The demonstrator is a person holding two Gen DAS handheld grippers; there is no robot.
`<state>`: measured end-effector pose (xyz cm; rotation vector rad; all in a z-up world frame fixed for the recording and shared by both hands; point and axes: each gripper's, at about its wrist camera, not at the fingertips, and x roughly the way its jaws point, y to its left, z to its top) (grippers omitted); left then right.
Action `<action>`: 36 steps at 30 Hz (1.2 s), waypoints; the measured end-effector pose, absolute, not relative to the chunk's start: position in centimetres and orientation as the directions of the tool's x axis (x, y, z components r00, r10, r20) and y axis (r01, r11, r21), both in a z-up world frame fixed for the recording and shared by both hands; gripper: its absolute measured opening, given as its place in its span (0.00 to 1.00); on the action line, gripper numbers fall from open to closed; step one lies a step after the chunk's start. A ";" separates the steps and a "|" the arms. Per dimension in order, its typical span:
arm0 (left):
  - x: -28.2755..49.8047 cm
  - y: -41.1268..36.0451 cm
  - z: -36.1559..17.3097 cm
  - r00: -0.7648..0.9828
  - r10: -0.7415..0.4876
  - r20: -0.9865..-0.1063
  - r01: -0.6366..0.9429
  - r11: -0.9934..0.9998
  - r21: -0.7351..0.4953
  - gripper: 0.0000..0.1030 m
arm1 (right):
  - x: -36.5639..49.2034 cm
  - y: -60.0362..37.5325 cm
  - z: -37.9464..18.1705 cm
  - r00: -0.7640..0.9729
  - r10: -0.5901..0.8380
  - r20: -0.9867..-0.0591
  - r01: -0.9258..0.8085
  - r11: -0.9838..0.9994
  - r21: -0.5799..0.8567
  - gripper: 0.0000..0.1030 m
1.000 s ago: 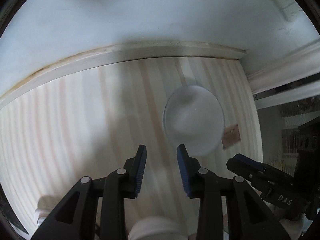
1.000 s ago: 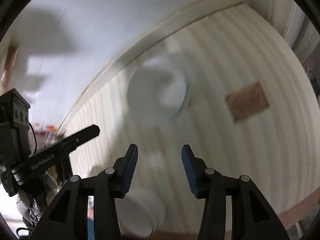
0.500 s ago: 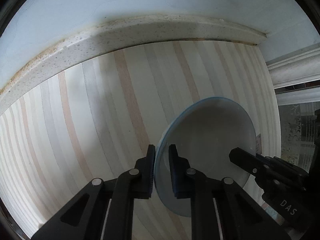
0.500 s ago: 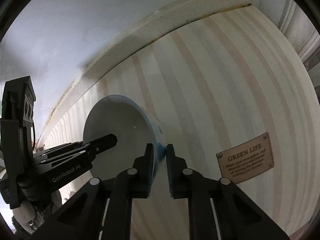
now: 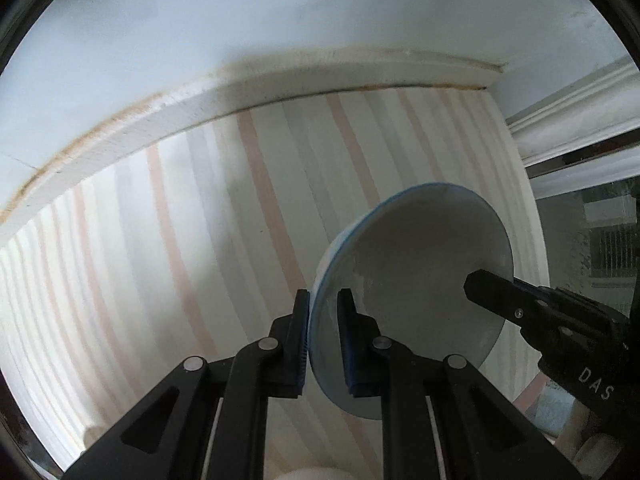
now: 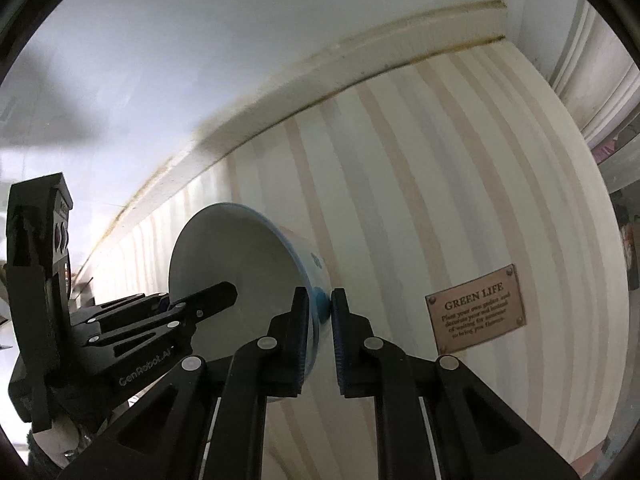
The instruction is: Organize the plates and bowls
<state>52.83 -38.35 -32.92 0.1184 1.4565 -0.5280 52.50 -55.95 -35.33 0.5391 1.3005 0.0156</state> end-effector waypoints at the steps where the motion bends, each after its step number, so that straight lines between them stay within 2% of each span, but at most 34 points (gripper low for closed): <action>1: 52.5 -38.1 -32.3 0.033 -0.272 -0.962 0.410 0.881 -0.235 0.11 | 52.2 -55.8 -34.8 0.291 0.309 -0.906 0.282 0.877 0.390 0.12; 10: 48.5 -34.5 -27.2 0.098 -0.281 -0.955 0.418 0.882 -0.217 0.11 | 48.6 -53.6 -29.7 0.338 0.330 -0.882 0.232 0.879 0.417 0.12; 20: 42.8 -31.3 -25.3 0.109 -0.275 -0.955 0.424 0.882 -0.206 0.11 | 41.5 -49.6 -26.1 0.352 0.348 -0.869 0.191 0.882 0.430 0.12; 36: 36.2 -27.2 -29.4 0.041 -0.205 -0.978 0.400 0.900 -0.172 0.11 | 33.2 -45.2 -31.2 0.240 0.433 -0.869 0.217 0.848 0.483 0.12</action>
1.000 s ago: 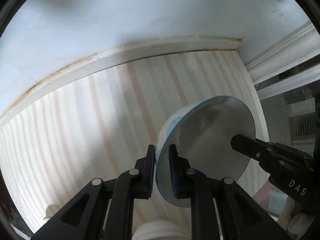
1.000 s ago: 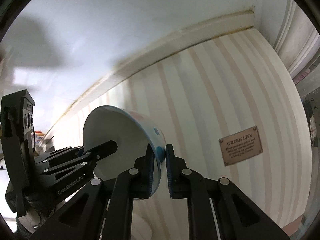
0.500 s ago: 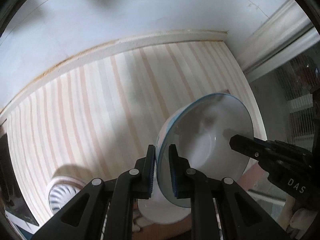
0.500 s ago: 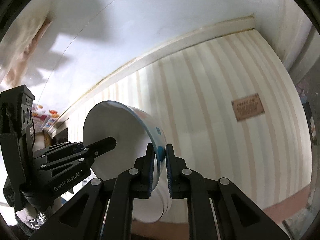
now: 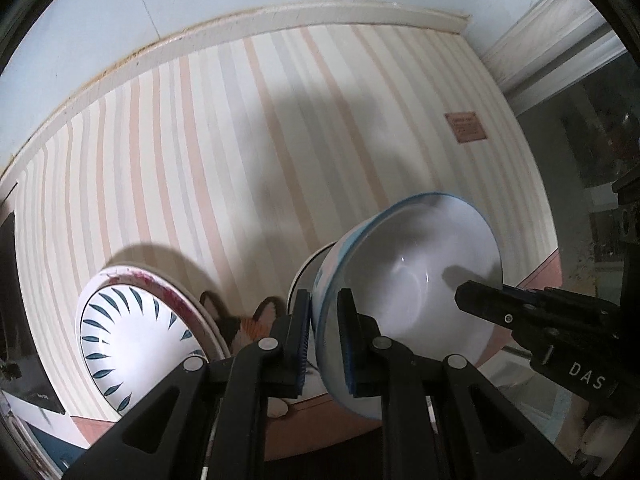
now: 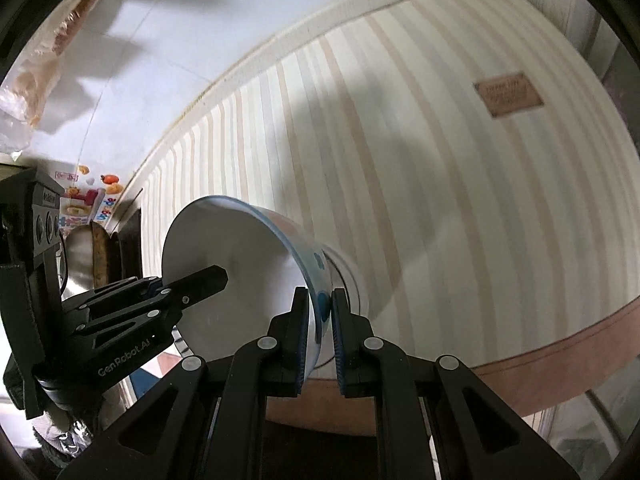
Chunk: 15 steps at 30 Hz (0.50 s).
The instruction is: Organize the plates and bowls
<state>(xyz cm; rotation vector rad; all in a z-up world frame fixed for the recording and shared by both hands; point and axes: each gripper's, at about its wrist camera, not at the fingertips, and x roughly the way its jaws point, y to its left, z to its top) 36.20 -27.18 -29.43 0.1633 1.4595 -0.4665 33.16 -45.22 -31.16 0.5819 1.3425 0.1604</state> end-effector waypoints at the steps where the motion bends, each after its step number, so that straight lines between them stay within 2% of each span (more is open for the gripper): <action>1: 36.1 -27.0 -29.8 0.035 -0.198 -0.980 0.397 0.902 -0.168 0.11 | 33.1 -45.1 -31.5 0.234 0.437 -0.868 0.218 0.847 0.485 0.12; 15: 35.7 -26.2 -32.0 0.017 -0.146 -0.989 0.388 0.913 -0.128 0.11 | 33.5 -43.7 -34.6 0.155 0.449 -0.880 0.219 0.853 0.474 0.12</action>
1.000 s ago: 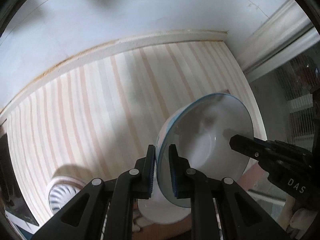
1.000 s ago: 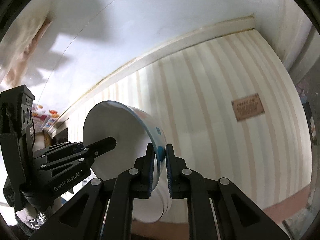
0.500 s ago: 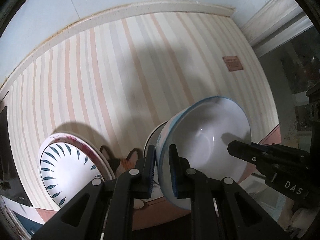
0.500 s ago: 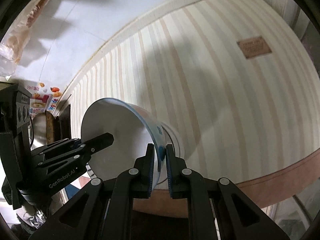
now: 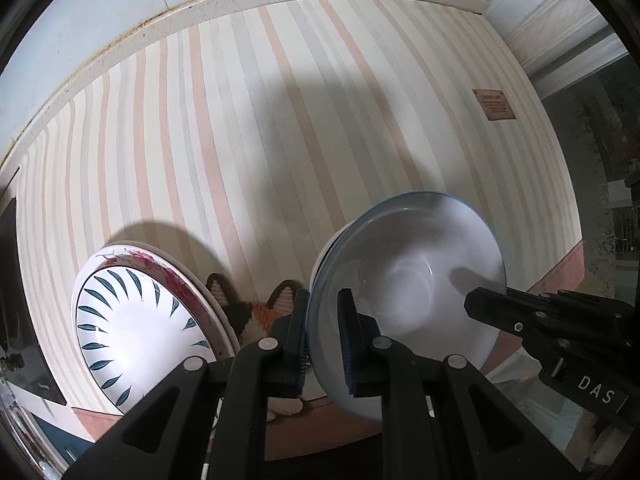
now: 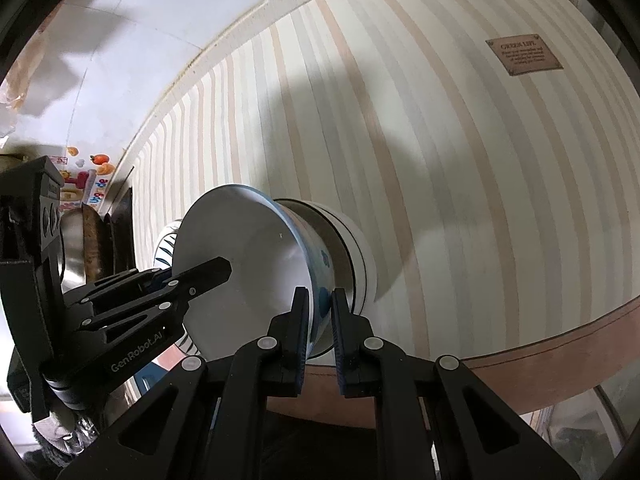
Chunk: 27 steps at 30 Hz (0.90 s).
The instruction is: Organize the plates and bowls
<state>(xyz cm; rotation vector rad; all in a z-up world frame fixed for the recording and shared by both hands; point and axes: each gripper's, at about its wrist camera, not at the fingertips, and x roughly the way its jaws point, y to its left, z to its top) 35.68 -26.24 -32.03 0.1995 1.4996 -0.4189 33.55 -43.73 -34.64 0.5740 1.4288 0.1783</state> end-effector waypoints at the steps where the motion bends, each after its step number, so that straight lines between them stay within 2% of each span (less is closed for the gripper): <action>1: 35.7 -26.3 -32.1 0.015 -0.144 -0.989 0.387 0.913 -0.127 0.11 | 33.6 -43.7 -34.8 0.149 0.448 -0.881 0.218 0.855 0.471 0.12; 18: 35.7 -26.4 -32.8 0.016 -0.125 -0.992 0.397 0.911 -0.108 0.12 | 34.0 -44.0 -35.1 0.150 0.412 -0.899 0.231 0.869 0.437 0.15; 25: 34.7 -25.4 -29.3 0.085 -0.151 -0.985 0.412 0.905 -0.103 0.12 | 33.2 -43.9 -33.7 0.187 0.405 -0.895 0.231 0.868 0.440 0.16; 27: 34.1 -25.0 -27.5 0.122 -0.170 -0.978 0.423 0.900 -0.104 0.13 | 32.6 -43.5 -32.5 0.204 0.379 -0.903 0.211 0.884 0.418 0.23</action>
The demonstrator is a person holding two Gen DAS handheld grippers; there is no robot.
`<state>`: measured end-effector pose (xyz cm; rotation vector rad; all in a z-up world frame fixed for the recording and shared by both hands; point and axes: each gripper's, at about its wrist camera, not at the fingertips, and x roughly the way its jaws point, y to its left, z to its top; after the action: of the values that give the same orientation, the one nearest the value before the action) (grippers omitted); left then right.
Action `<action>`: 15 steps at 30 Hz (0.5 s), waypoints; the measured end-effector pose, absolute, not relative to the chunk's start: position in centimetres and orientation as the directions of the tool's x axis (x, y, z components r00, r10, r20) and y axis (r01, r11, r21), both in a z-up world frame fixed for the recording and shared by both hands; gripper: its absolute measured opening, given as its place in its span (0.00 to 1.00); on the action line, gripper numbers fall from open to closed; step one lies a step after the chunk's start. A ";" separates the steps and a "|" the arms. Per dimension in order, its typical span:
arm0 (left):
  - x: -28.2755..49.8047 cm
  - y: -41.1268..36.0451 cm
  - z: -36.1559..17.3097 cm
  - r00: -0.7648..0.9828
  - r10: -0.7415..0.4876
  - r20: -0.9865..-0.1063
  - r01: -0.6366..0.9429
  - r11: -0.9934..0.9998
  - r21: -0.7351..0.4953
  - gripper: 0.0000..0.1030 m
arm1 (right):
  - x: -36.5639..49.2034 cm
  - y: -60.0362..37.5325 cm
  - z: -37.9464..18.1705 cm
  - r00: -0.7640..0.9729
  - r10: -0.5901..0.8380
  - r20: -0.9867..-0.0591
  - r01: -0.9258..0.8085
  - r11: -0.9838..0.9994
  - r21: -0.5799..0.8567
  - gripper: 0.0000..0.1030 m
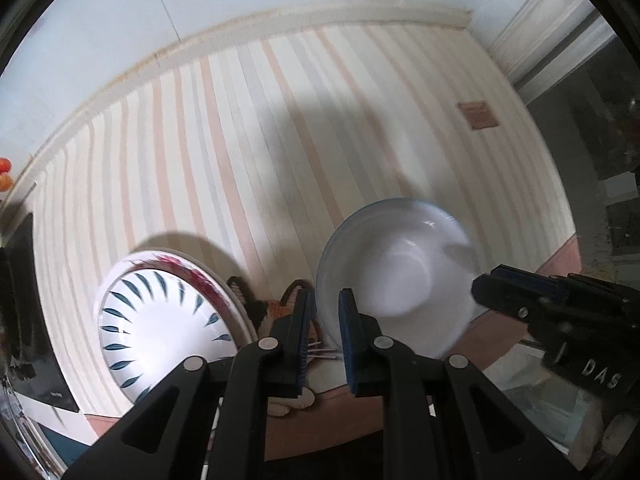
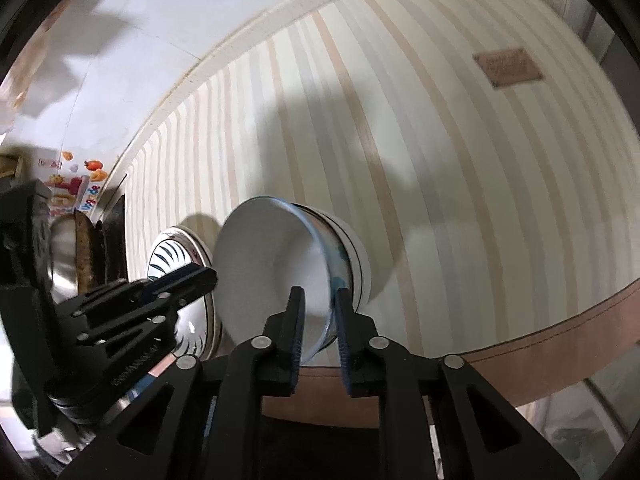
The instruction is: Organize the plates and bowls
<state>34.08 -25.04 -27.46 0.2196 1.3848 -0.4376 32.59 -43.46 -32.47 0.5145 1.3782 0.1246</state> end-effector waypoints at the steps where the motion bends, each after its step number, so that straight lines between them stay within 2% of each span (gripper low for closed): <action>1: 33.7 -24.9 -26.6 0.142 -0.181 -0.973 0.427 0.898 -0.104 0.15 | 32.1 -43.1 -31.5 0.219 0.360 -0.907 0.197 0.894 0.403 0.31; 2: 33.5 -24.7 -25.9 0.157 -0.189 -0.969 0.430 0.897 -0.105 0.21 | 31.7 -42.9 -30.8 0.231 0.347 -0.909 0.188 0.901 0.391 0.36; 3: 33.2 -24.4 -25.0 0.178 -0.200 -0.963 0.434 0.895 -0.105 0.25 | 31.3 -42.7 -30.1 0.243 0.335 -0.910 0.181 0.906 0.382 0.45; 4: 32.7 -24.1 -23.9 0.199 -0.211 -0.957 0.441 0.892 -0.105 0.26 | 30.8 -42.5 -29.2 0.262 0.321 -0.910 0.172 0.913 0.371 0.52; 5: 32.4 -23.9 -23.1 0.208 -0.224 -0.952 0.445 0.889 -0.111 0.27 | 30.2 -42.3 -28.3 0.279 0.308 -0.910 0.165 0.918 0.361 0.54; 7: 31.8 -23.5 -21.8 0.224 -0.246 -0.943 0.454 0.883 -0.123 0.37 | 29.2 -42.1 -26.6 0.308 0.290 -0.906 0.159 0.924 0.349 0.66; 9: 31.3 -23.3 -20.7 0.233 -0.271 -0.934 0.461 0.877 -0.139 0.63 | 28.1 -42.1 -24.9 0.338 0.275 -0.900 0.161 0.926 0.343 0.74; 10: 31.0 -23.1 -20.1 0.237 -0.284 -0.929 0.466 0.872 -0.148 0.69 | 27.6 -42.0 -24.3 0.351 0.274 -0.895 0.164 0.923 0.347 0.78; 12: 30.6 -22.8 -19.3 0.255 -0.297 -0.920 0.474 0.868 -0.148 0.79 | 26.7 -42.0 -23.0 0.370 0.266 -0.890 0.175 0.921 0.348 0.84; 15: 29.9 -22.2 -17.7 0.296 -0.314 -0.902 0.483 0.864 -0.142 0.85 | 24.8 -41.8 -21.3 0.397 0.241 -0.886 0.185 0.924 0.334 0.89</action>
<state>29.90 -22.16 -17.68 0.1686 1.1551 -0.5333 24.83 -41.81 -21.33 0.4138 1.1715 0.0367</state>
